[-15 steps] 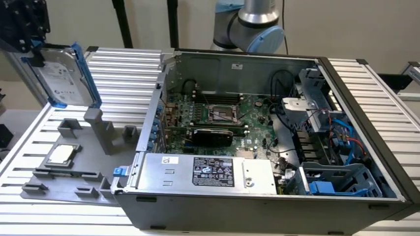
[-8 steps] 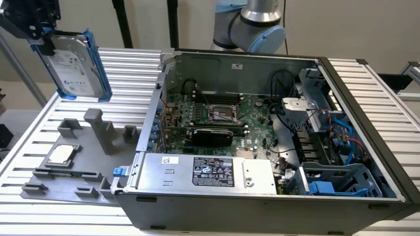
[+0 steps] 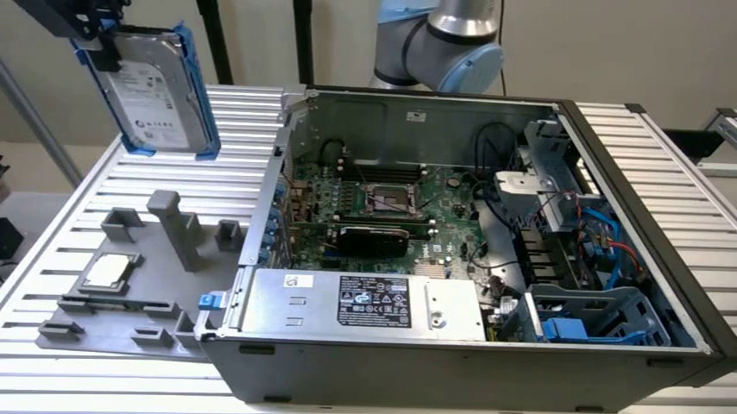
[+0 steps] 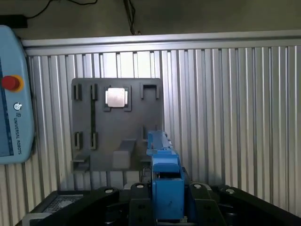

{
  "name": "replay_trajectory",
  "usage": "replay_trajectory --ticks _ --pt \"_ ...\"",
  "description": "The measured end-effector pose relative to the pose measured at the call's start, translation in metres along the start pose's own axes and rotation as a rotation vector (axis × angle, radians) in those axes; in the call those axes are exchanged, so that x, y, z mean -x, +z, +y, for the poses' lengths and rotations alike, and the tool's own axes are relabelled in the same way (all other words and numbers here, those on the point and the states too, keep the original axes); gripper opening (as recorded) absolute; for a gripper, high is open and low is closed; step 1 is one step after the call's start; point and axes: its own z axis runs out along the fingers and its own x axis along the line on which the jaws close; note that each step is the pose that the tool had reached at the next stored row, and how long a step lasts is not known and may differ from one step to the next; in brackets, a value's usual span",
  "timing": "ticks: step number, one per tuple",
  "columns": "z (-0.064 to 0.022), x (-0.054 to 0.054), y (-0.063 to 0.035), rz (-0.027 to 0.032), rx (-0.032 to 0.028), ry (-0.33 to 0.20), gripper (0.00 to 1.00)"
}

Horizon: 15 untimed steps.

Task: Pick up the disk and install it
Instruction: 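Pick up the disk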

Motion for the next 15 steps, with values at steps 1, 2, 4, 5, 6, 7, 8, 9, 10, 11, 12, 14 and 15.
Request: replay_trajectory --ticks 1,2,4,5,6,7,8,9,10,11,12,14,15 --pt "-0.0045 0.0 -0.0042 -0.0012 0.0 0.0 0.0" --pt "-0.0092 0.0 -0.0088 -0.0023 0.0002 0.0 0.0" --pt "-0.018 0.0 -0.0172 -0.0043 0.0006 0.0 0.0" --pt "-0.0226 0.0 -0.0215 -0.0052 0.0009 0.0 0.0" --pt "-0.0272 -0.001 -0.0254 -0.006 0.001 0.0 0.0" --pt "-0.0317 -0.001 -0.0287 -0.0066 0.0011 0.0 0.0" --pt "-0.0362 -0.001 -0.0315 -0.0069 0.0014 0.0 0.0" --pt "-0.0409 -0.001 -0.0339 -0.0072 0.0016 0.0 0.0" --pt "-0.0453 -0.002 -0.0357 -0.0077 0.0015 0.0 0.0" --pt "-0.0501 -0.002 -0.0375 -0.0081 0.0016 0.0 0.0" --pt "-0.0545 -0.002 -0.0388 -0.0083 0.0018 0.0 0.0" --pt "-0.0637 -0.003 -0.0408 -0.0087 0.0019 0.0 0.0" --pt "-0.0682 -0.004 -0.0416 -0.009 0.002 0.0 0.0"
